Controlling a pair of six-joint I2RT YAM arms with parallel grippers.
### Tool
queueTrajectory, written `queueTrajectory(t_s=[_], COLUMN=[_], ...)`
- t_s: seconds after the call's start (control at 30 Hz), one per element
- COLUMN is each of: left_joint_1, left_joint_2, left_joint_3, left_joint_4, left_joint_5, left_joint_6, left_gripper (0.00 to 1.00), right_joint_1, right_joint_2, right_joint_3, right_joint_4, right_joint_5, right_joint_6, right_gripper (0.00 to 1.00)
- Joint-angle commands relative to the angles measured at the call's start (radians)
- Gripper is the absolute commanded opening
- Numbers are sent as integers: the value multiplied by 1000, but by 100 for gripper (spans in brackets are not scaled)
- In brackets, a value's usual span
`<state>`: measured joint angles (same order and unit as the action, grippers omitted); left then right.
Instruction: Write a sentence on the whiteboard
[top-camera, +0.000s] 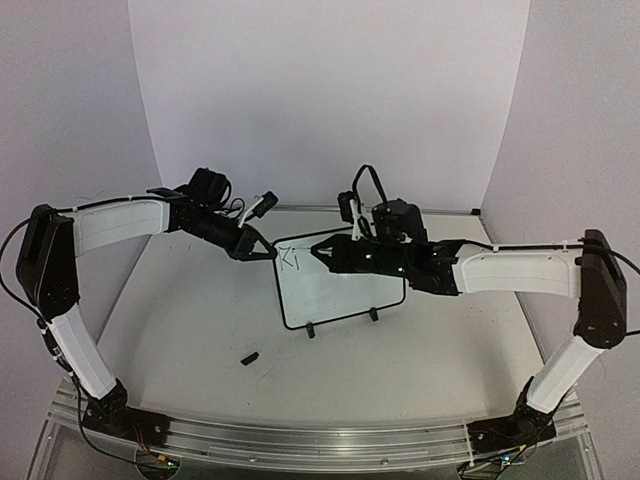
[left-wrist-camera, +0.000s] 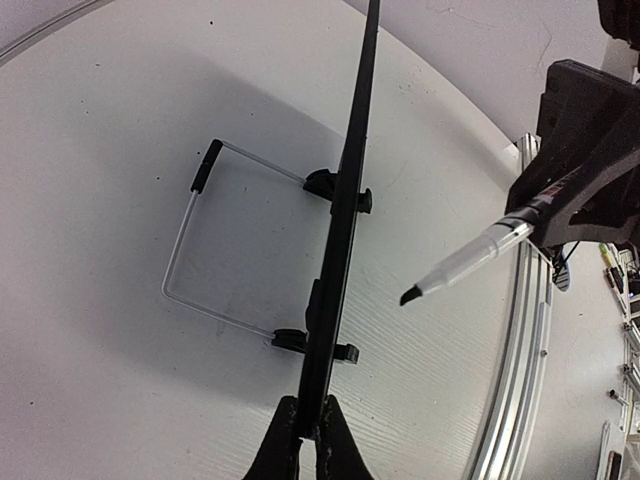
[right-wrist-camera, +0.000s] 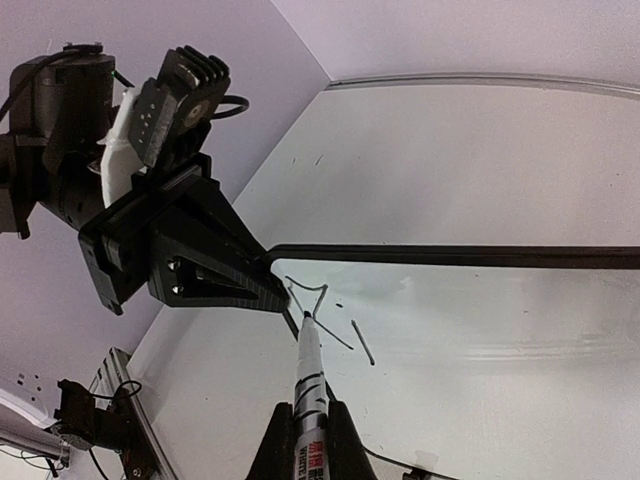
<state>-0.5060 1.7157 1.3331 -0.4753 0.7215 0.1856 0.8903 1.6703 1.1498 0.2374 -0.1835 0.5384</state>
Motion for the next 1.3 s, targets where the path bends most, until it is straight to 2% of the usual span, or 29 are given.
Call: queueTrajectory(t_s=[0.0,0.97,1.27], left_joint_1=[-20,-23,-27], left_joint_2=[0,11,13], left_joint_3=[-2,-2,0], left_joint_4=[-61,-63,-65], left_joint_5=[-68,-73,-74], left_joint_6=[41,42,43], left_gripper=[0,0,0], right_joint_1=[-13,-58,-59], right_joint_2=[-75,28,76], right_joint_3=[-44,-53,-14], right_joint_4=[35,91,56], right_joint_5=[-21,54,-32], right_joint_6=[5,95,72], right_gripper=[0,0,0])
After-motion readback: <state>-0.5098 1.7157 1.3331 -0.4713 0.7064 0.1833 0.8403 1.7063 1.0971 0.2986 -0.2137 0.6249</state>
